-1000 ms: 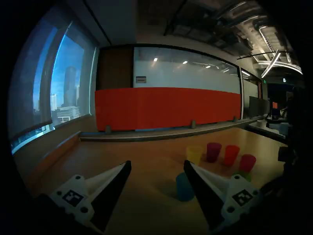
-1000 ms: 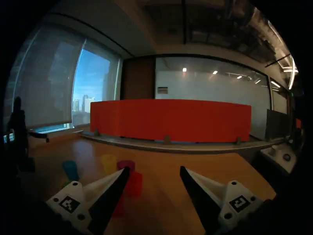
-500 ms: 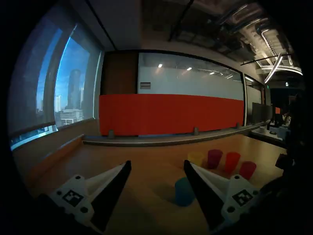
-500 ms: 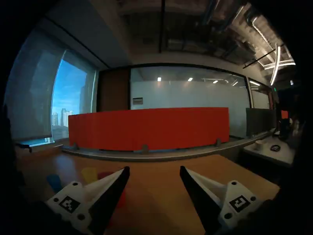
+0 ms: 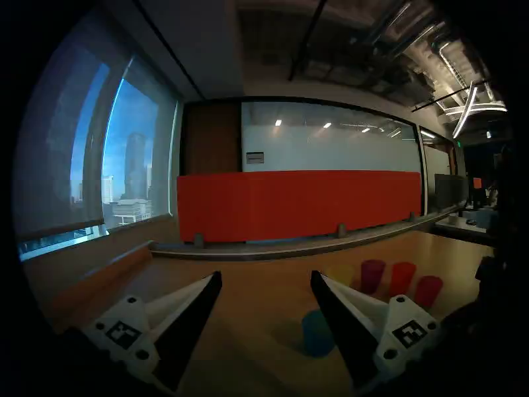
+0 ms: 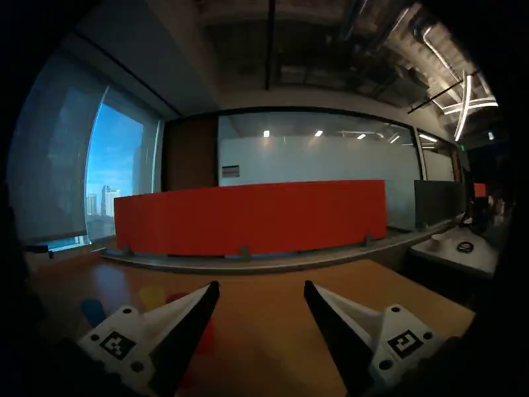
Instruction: Pour water
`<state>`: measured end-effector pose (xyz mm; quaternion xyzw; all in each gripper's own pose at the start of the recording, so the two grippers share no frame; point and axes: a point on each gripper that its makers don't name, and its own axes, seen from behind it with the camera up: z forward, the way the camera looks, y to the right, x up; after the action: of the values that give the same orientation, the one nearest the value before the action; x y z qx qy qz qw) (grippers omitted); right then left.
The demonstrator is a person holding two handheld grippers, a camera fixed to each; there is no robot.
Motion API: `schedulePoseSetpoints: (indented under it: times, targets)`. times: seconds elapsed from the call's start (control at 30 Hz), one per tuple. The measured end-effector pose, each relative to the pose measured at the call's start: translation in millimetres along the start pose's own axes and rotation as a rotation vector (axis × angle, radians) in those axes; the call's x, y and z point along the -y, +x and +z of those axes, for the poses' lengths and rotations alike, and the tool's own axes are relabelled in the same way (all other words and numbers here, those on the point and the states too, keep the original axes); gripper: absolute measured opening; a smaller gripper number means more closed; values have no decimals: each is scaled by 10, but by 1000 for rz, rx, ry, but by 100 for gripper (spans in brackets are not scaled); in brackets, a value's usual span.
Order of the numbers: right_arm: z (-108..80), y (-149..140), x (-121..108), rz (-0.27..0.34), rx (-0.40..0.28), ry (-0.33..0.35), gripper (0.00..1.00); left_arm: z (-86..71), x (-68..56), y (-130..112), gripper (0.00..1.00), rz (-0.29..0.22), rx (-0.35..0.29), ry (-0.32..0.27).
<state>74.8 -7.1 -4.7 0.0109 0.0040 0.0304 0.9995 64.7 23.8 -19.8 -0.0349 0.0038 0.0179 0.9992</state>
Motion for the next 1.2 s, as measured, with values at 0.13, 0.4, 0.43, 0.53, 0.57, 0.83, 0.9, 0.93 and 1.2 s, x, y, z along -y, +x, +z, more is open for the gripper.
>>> schedulePoseSetpoints:
  times: [0.13,0.4,0.43,0.53,0.57,0.83,0.9,0.93,1.2]
  targets:
    - [-9,10,-35,-6,3,-8,99,9,14,-53,100,10,-5,24]
    - [-6,-52,-120,-10,24,-42,99,30,-32,-235,100,12,3,35]
    - [-2,-47,-118,-7,25,-44,99,32,-30,-257,100,11,5,35]
    - [6,-23,-105,1,21,-44,99,37,-4,-321,100,9,6,43]
    - [8,-13,-100,4,19,-43,99,37,9,-339,100,9,5,47]
    - [21,30,-80,5,15,-52,99,77,60,-476,100,-3,-3,57]
    - [17,31,-77,3,15,-53,99,89,66,-518,100,-7,-2,57]
    - [14,30,-78,2,16,-54,99,95,65,-539,100,-8,-2,55]
    - [-13,108,-90,10,4,-63,99,135,92,-638,100,-8,-3,59]
